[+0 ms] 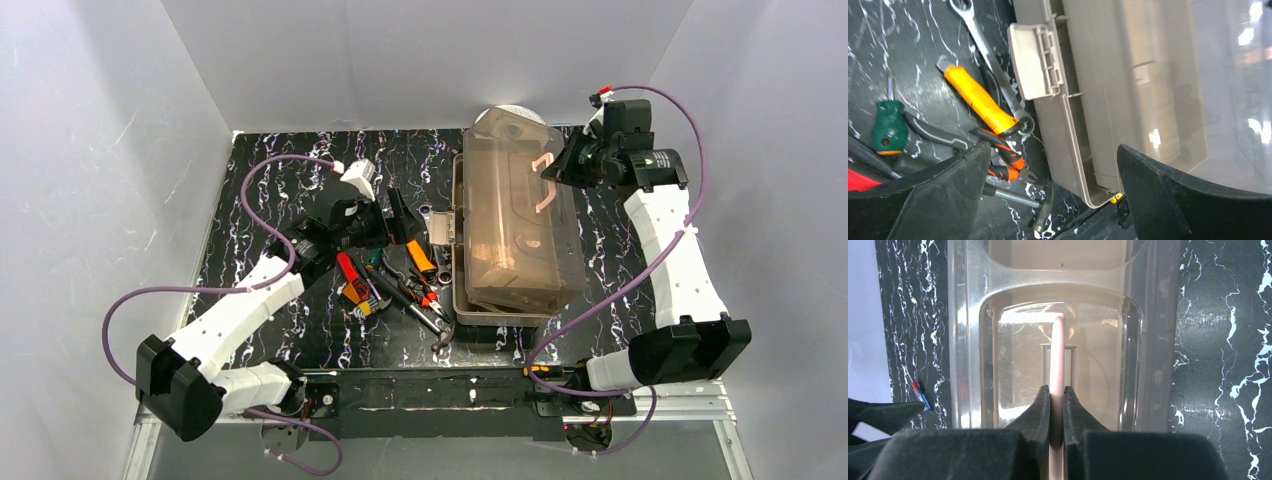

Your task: Pack the tool kit

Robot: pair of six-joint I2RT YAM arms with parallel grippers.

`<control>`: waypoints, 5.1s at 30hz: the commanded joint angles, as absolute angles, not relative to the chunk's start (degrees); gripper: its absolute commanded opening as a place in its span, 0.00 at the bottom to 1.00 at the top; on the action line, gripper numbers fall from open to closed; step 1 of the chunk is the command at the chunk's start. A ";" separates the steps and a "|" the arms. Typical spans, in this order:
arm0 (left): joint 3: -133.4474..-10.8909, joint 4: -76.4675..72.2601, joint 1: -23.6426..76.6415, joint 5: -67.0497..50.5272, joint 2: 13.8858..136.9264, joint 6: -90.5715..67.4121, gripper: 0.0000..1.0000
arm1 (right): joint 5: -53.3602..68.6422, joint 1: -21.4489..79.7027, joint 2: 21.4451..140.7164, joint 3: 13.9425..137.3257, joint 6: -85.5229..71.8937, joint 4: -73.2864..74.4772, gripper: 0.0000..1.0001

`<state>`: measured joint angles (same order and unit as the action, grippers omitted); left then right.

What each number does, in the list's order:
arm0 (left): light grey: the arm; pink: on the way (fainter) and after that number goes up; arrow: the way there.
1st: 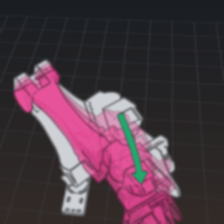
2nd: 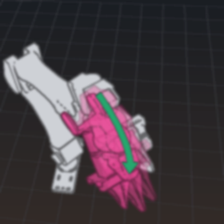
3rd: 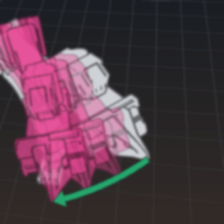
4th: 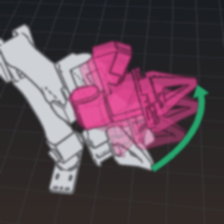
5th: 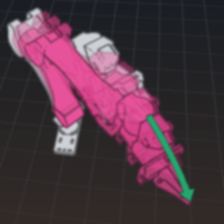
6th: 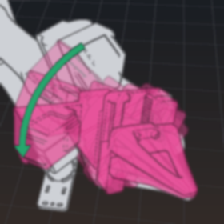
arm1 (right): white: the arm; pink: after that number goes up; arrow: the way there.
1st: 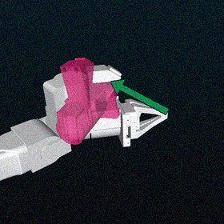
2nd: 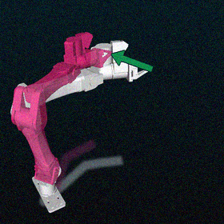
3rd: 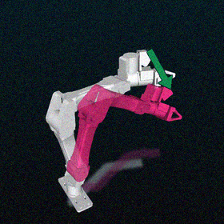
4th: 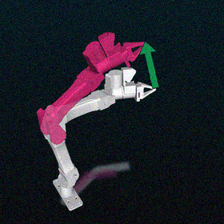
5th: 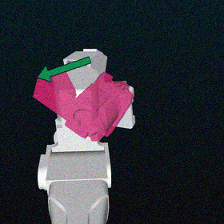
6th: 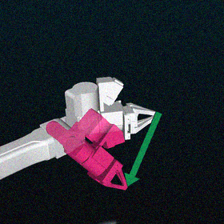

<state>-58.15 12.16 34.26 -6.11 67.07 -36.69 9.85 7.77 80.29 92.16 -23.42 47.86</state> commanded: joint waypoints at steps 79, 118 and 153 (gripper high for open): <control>-48.76 6.69 43.10 10.17 74.41 -45.03 0.00 | 28.45 -22.00 72.20 64.28 -31.66 27.16 0.71; -50.74 3.78 56.47 15.73 84.31 -54.38 0.09 | -6.78 -21.28 67.98 74.31 -30.11 38.07 0.86; -51.51 19.91 42.46 14.72 69.27 -36.34 0.86 | 5.57 15.41 66.45 82.77 -16.51 44.32 0.84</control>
<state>-50.74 13.85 45.12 16.40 70.87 -41.87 11.75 7.60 65.89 79.42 -18.15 41.08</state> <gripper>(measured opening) 0.852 0.858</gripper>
